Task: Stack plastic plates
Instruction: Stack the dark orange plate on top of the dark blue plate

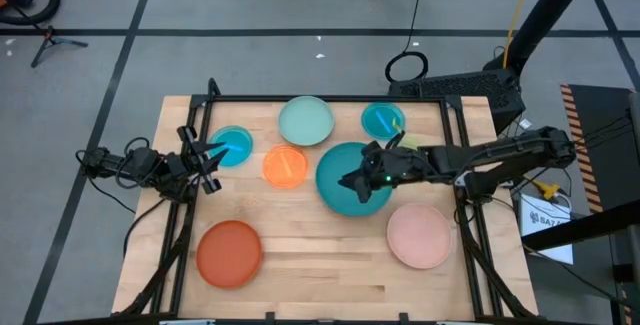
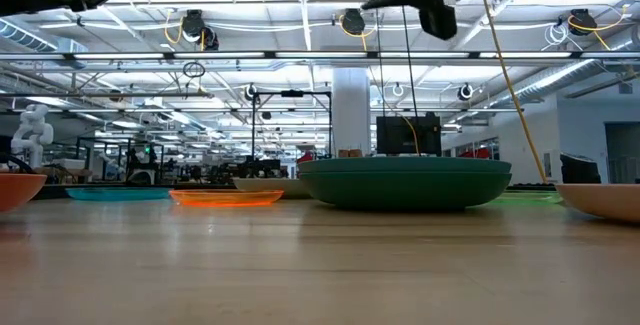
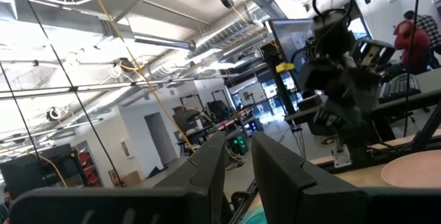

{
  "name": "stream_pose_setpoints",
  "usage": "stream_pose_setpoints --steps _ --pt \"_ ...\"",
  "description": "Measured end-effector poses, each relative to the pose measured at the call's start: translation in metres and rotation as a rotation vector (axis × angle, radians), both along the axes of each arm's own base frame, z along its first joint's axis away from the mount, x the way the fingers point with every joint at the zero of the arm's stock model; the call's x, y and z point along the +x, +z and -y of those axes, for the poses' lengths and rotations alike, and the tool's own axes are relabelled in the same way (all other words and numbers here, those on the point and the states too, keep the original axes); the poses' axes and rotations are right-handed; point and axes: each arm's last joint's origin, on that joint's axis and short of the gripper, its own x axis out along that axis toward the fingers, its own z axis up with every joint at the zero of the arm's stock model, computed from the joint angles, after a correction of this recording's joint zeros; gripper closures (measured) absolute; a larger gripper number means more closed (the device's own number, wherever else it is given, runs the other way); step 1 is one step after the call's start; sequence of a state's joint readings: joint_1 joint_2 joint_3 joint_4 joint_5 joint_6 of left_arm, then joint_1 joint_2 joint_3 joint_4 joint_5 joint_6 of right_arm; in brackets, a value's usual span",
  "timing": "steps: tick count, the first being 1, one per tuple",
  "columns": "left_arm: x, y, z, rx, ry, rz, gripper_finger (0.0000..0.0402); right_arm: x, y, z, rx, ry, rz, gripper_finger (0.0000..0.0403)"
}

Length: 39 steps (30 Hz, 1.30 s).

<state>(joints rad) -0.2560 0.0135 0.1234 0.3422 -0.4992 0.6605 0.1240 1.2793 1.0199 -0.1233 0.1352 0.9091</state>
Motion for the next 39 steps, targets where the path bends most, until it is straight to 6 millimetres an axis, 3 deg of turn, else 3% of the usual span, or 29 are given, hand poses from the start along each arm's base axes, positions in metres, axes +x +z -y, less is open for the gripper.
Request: stream_pose_setpoints --steps 8,20,31,39 --pt "0.000 0.000 0.000 0.000 0.000 0.000 0.0321 0.020 -0.002 -0.012 -0.084 0.050 0.080 0.0282" --pt "0.000 0.000 0.000 0.003 0.002 -0.001 0.0321 0.084 0.015 -0.034 -0.261 0.229 -0.031 0.0282" --pt "-0.003 0.006 -0.001 -0.033 -0.007 0.073 0.0321 0.148 -0.002 -0.046 -0.456 0.351 -0.139 0.0282" --pt "-0.003 0.007 -0.001 -0.057 -0.017 0.091 0.0321 0.189 -0.016 -0.054 -0.566 0.411 -0.122 0.0282"
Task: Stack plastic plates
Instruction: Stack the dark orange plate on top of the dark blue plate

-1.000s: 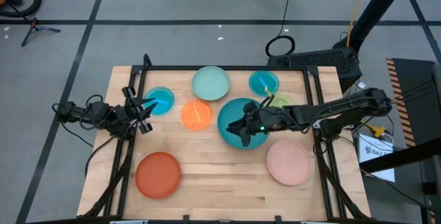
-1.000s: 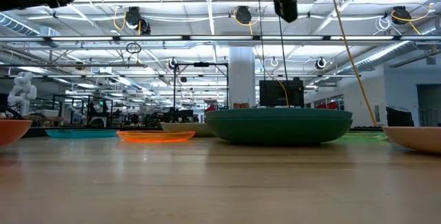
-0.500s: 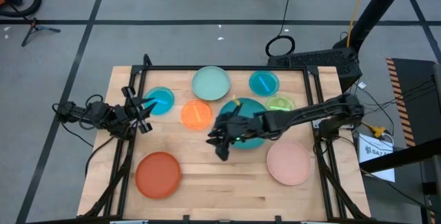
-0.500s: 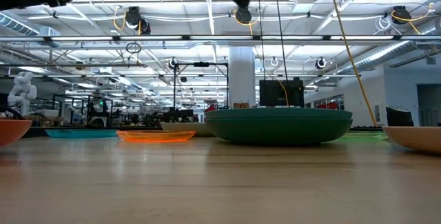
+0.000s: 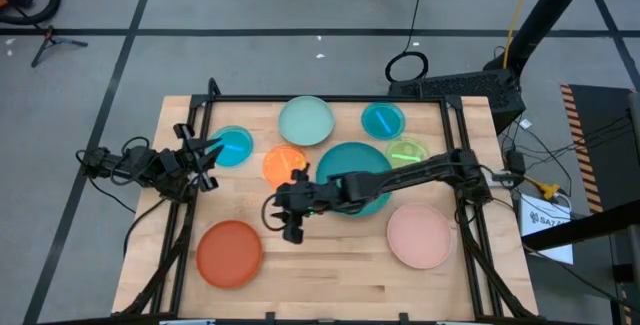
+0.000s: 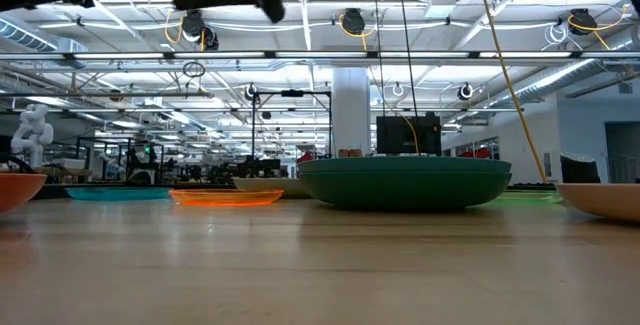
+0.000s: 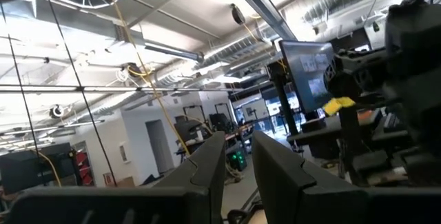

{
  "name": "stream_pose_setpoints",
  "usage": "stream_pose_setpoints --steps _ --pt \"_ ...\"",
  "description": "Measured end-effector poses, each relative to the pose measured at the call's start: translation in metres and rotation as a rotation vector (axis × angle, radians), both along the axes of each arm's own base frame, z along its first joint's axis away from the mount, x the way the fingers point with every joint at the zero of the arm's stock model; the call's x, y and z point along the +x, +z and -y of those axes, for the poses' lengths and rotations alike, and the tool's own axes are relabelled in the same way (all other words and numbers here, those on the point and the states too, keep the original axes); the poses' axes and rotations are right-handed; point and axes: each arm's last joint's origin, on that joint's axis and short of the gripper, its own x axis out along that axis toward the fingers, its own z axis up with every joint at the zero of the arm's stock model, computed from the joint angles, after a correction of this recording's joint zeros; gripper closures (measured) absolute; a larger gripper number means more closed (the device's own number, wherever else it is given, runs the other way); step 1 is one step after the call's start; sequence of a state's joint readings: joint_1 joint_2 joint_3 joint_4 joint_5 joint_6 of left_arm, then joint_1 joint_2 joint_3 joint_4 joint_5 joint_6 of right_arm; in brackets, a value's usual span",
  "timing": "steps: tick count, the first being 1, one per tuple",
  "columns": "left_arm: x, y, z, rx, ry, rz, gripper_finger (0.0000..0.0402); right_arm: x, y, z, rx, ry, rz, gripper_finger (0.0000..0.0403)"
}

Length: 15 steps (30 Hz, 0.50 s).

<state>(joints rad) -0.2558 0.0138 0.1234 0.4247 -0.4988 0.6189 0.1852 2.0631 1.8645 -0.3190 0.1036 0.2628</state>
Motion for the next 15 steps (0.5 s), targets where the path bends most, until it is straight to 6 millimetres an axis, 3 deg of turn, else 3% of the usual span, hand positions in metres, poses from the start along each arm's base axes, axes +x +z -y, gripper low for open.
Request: stream_pose_setpoints --steps 10,15 --pt "0.000 0.001 0.000 -0.002 0.000 0.010 0.0321 0.042 -0.031 -0.008 -0.021 0.015 0.001 0.0282" --pt "-0.001 0.002 0.000 -0.006 -0.001 0.022 0.0321 0.050 -0.054 -0.009 -0.026 0.014 -0.038 0.0282"
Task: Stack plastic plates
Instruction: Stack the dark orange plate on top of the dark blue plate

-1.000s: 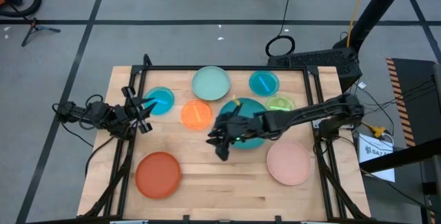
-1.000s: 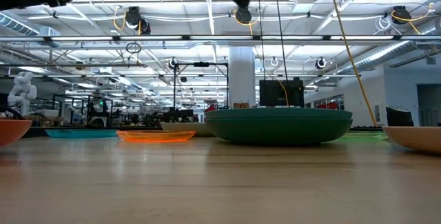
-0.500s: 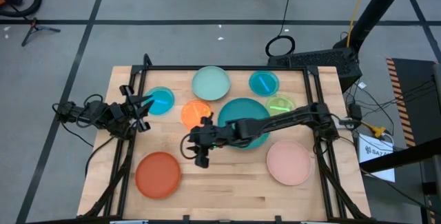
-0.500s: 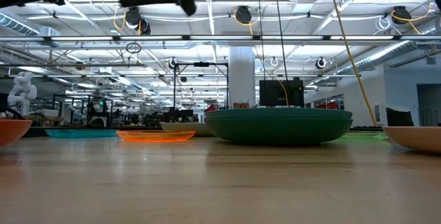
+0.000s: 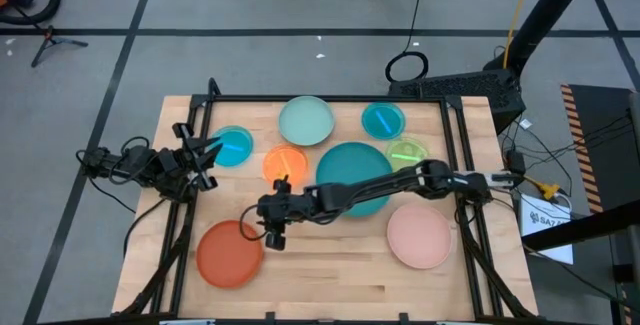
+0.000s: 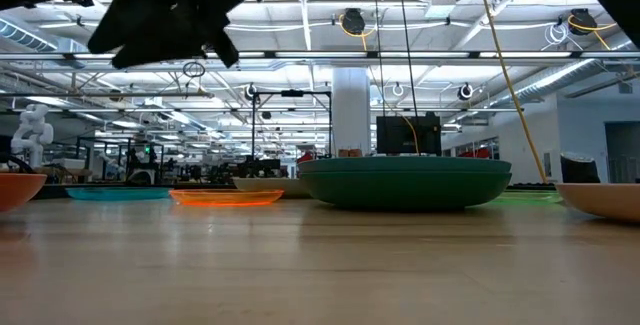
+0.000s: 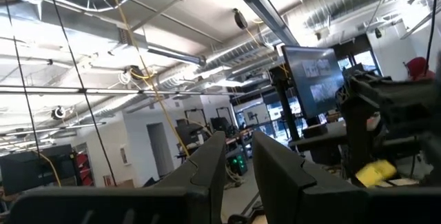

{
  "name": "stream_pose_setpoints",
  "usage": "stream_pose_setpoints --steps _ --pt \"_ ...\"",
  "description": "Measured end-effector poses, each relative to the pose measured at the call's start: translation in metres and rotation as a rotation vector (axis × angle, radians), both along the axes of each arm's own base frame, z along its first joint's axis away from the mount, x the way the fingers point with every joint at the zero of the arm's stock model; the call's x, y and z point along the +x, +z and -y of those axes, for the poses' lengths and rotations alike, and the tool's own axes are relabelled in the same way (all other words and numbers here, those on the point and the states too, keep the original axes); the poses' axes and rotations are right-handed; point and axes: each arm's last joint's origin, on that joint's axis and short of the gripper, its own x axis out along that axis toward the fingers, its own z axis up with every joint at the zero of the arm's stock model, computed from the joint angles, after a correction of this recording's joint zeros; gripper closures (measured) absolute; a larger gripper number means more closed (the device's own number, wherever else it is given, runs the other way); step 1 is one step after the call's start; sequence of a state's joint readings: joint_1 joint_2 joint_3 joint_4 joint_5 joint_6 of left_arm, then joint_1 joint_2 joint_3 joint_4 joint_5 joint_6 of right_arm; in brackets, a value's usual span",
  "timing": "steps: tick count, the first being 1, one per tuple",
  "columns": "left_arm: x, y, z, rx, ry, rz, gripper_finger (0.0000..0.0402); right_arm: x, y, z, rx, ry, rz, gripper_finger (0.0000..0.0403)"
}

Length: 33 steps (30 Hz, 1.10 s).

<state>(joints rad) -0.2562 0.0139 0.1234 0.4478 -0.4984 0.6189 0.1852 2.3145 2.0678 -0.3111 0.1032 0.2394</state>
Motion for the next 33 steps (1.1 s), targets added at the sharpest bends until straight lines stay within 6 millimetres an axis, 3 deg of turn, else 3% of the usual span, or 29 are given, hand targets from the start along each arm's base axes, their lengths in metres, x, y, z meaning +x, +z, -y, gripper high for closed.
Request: stream_pose_setpoints --steps 5,10,14,23,33 --pt "0.000 0.000 0.000 0.000 0.000 0.000 0.0321 0.008 -0.029 -0.002 -0.003 -0.001 -0.026 0.0282" --pt "0.000 0.000 0.000 0.000 0.000 0.002 0.0321 0.021 -0.047 -0.004 0.011 -0.002 0.065 0.0278" --pt "0.000 0.000 0.000 -0.001 0.000 0.003 0.0321 0.029 -0.051 -0.003 -0.006 -0.020 0.153 0.0259" --pt "-0.003 0.004 -0.001 -0.103 -0.053 0.081 0.0321 0.027 -0.055 0.006 -0.047 -0.069 0.107 0.0218" --pt "-0.004 0.006 -0.001 -0.132 -0.067 0.117 0.0321 0.024 -0.061 0.006 -0.061 -0.068 0.044 0.0214"
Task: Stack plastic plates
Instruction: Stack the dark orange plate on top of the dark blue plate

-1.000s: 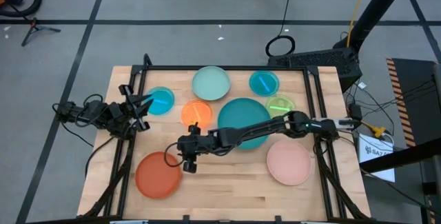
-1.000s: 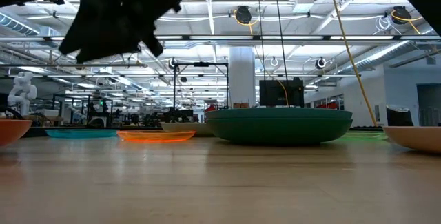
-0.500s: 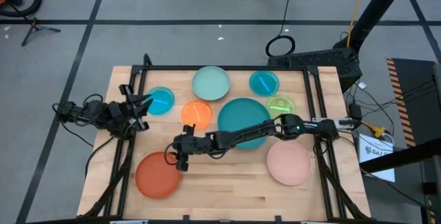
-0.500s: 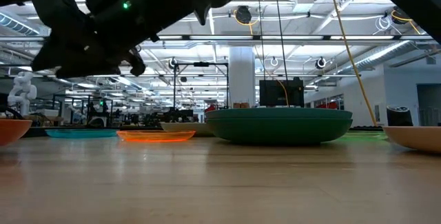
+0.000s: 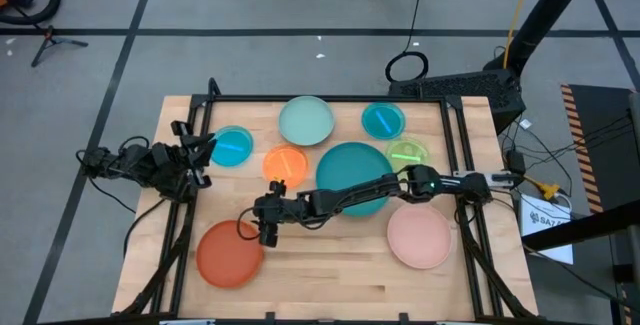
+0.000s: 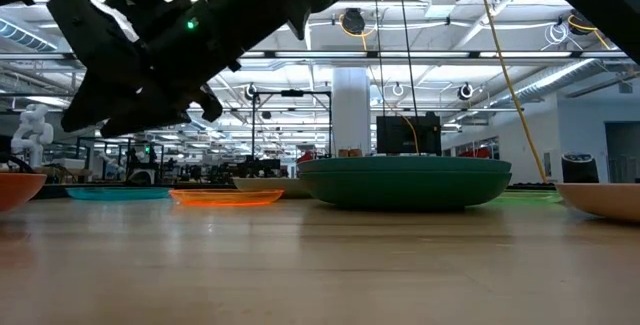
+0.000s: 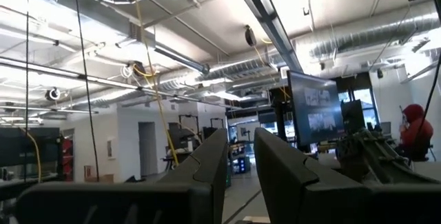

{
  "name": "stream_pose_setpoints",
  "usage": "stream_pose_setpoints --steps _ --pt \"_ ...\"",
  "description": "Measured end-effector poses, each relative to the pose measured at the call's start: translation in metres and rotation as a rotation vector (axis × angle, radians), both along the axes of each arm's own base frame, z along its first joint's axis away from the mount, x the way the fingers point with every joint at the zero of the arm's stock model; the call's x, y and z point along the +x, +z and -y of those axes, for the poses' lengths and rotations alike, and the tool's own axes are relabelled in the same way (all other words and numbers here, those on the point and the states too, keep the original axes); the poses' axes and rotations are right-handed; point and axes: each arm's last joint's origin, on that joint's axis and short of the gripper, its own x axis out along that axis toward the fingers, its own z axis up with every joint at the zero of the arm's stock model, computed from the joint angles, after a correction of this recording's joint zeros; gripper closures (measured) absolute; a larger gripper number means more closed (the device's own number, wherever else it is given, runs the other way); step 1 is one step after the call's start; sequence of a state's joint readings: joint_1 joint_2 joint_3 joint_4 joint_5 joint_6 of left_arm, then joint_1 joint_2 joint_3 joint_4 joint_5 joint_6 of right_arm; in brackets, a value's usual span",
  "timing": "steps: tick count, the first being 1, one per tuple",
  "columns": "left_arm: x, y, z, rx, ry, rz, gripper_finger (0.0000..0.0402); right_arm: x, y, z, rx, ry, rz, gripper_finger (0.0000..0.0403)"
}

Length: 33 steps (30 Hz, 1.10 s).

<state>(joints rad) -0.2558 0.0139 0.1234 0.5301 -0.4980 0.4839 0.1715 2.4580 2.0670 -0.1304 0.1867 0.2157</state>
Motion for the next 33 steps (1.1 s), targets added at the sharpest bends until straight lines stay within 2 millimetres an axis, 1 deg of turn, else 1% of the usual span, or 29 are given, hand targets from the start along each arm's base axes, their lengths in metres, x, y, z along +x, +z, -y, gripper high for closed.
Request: stream_pose_setpoints --steps 5,9,12,14,17,23,28,33 --pt "0.000 0.000 0.000 0.003 0.002 -0.001 0.0321 -0.001 -0.001 -0.001 0.011 -0.003 -0.011 0.0214" --pt "0.000 0.000 0.000 0.003 0.002 -0.001 0.0321 -0.002 -0.001 -0.006 0.031 -0.007 -0.009 0.0214" --pt "0.000 0.000 0.000 0.004 0.002 -0.002 0.0321 0.001 -0.005 -0.011 0.040 -0.003 0.018 0.0214" --pt "0.000 0.000 0.000 0.004 0.002 -0.002 0.0321 0.004 -0.015 -0.013 0.058 -0.004 0.032 0.0214" --pt "0.000 0.000 0.000 0.003 0.002 0.001 0.0321 0.003 -0.022 -0.013 0.069 -0.016 0.008 0.0214" --pt "0.000 0.000 0.000 0.006 0.004 -0.002 0.0321 0.004 -0.022 -0.012 0.093 -0.032 0.020 0.0214" --pt "0.000 0.000 0.000 0.008 0.005 -0.003 0.0321 0.003 -0.028 -0.018 0.127 -0.025 0.001 0.0214" --pt "0.000 0.000 0.000 0.008 0.005 -0.003 0.0321 0.004 -0.034 -0.018 0.152 -0.033 -0.012 0.0214"
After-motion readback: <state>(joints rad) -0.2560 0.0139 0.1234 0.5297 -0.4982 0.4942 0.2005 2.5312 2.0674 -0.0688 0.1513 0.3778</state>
